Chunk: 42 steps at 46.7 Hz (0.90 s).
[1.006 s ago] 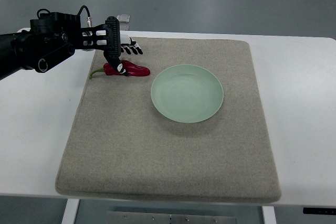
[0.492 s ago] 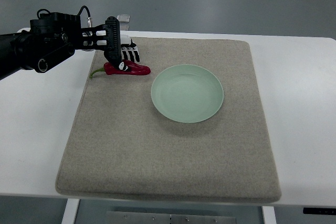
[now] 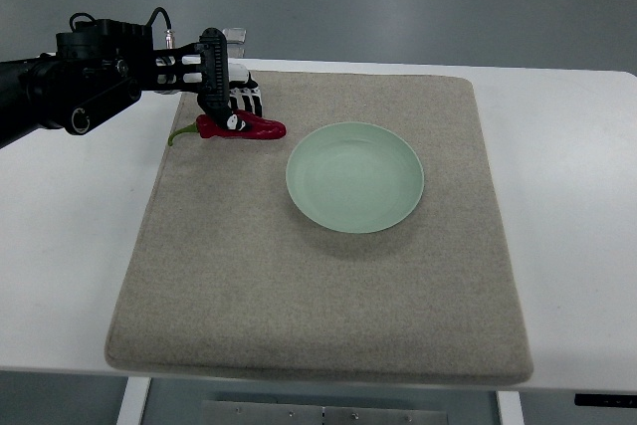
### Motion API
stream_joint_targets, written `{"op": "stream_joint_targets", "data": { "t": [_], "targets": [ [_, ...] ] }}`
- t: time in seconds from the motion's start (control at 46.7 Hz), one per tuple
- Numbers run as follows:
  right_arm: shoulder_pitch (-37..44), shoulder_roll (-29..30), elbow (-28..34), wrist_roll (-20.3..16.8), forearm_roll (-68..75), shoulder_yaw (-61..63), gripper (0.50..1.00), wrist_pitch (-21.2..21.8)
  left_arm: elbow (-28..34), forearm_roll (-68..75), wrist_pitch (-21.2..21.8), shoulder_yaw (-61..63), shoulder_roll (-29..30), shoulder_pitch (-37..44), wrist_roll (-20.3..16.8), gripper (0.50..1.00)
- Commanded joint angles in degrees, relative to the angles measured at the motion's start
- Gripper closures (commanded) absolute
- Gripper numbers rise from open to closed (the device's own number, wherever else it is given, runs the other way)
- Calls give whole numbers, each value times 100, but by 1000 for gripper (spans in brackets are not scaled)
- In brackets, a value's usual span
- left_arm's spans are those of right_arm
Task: Place red pepper on plate with left hand
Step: 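Lift the pepper with the left hand and carry it over the plate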
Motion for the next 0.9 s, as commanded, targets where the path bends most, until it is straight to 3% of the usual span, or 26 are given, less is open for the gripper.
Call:
{"op": "stream_joint_targets", "data": {
  "t": [0.0,0.556,0.877],
  "targets": [
    [0,0,0,-1,0,0,568,0,0,-9,-3,-4,0,-9,0,1000],
    [0,0,0,-1,0,0,568,0,-79,-141,94,-451,-114,-458,0,1000],
    [0,0,0,-1,0,9,568,0,-896,-141,313,-557,-184,-449,0,1000]
  ]
}}
